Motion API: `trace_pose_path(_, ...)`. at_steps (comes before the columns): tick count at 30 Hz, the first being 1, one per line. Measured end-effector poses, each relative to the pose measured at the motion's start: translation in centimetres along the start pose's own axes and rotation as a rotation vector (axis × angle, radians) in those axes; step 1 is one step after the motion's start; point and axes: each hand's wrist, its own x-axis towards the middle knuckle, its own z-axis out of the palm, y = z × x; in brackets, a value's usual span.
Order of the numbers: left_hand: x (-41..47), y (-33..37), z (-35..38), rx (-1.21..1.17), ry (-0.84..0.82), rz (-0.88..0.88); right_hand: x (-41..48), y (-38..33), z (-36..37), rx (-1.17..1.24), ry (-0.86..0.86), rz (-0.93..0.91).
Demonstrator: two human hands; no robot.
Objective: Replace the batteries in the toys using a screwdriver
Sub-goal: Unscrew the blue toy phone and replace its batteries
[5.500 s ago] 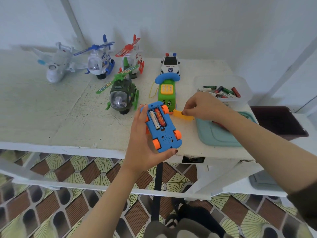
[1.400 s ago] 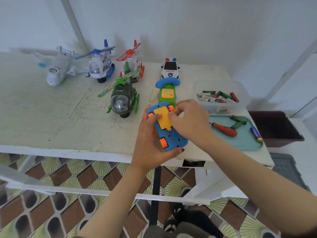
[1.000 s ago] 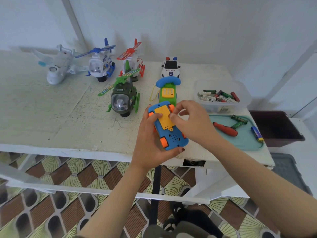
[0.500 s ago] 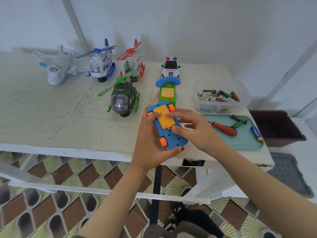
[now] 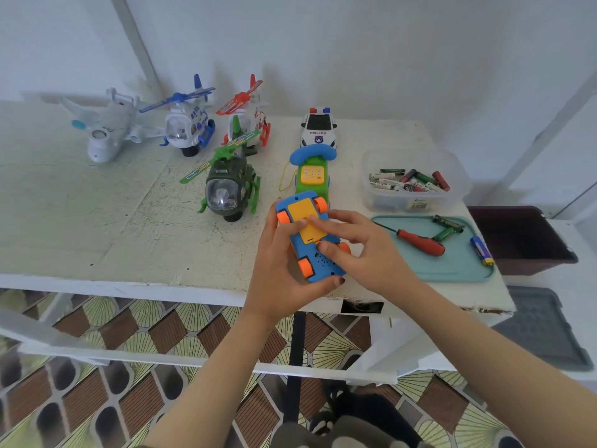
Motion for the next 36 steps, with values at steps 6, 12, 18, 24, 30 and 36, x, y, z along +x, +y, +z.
trace_pose_path(6,0.2,0.1,-0.1,-0.004,-0.015,0.015,-0.2,0.2,-0.1,0.152,-0.058,0.063)
trace_pose_path(12,0.0,-0.1,-0.1,-0.01,-0.01,-0.003,0.3,-0.7,-0.3,0.271,0.163,0.105)
trace_pose_path(18,-0.2,-0.4,-0.2,-0.078,-0.037,-0.022,0.0,1.0,-4.4,-0.633,0.271,0.188)
trace_pose_path(24,-0.3,-0.3,-0.2,-0.147,-0.054,-0.035,-1.8,1.4,-5.5,-1.061,0.193,0.451)
trace_pose_path(30,-0.4,-0.2,-0.2,-0.18,-0.053,-0.037,-2.0,1.6,-4.8,-1.145,0.248,0.379)
trace_pose_path(36,-0.4,0.2,-0.3,-0.22,-0.061,-0.024,-2.3,1.2,-4.6,-0.976,0.409,0.156)
